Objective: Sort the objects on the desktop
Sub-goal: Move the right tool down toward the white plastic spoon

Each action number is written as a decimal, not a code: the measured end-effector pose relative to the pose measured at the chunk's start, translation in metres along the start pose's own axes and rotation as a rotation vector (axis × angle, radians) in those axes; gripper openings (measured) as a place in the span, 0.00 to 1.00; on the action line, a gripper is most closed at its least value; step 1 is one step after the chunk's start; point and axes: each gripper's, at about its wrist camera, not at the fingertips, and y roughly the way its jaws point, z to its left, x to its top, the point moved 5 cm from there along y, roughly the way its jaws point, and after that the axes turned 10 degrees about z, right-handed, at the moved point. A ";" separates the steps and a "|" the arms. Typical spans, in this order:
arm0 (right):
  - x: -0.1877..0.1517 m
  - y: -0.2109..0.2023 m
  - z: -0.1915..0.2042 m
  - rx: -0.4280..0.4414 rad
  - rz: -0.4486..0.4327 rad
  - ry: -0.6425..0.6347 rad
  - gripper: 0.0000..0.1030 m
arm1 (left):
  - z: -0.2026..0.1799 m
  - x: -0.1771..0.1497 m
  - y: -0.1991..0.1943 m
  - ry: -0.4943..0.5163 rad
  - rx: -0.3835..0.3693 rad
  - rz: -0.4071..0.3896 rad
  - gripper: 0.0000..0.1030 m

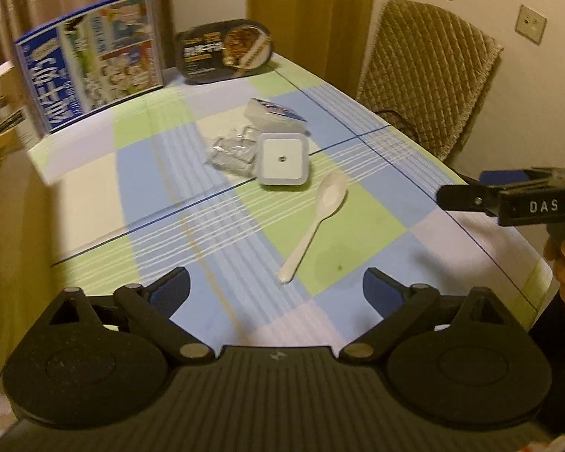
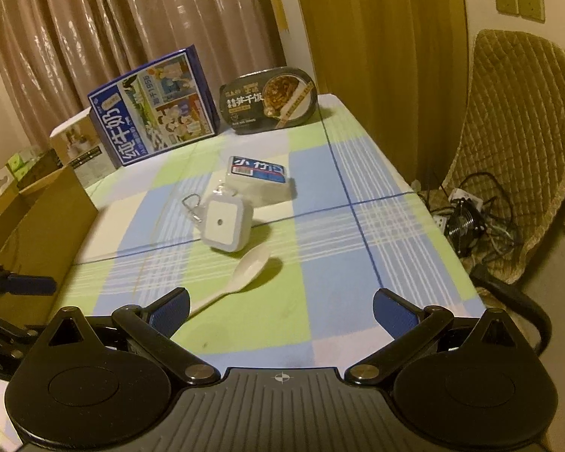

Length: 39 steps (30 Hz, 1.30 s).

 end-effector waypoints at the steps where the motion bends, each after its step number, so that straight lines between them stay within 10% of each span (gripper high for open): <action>1: 0.002 0.004 -0.002 -0.001 0.002 -0.001 0.98 | -0.003 0.004 0.007 0.011 -0.006 0.002 0.91; 17: 0.017 0.080 0.004 0.027 0.046 -0.024 0.96 | 0.017 0.034 0.078 0.019 0.011 0.033 0.77; 28: 0.016 0.110 0.016 0.040 0.094 -0.056 0.65 | 0.021 0.033 0.102 0.035 -0.013 0.036 0.70; 39: 0.019 0.113 0.007 -0.008 0.066 -0.020 0.63 | 0.008 0.018 0.106 0.073 -0.134 0.038 0.63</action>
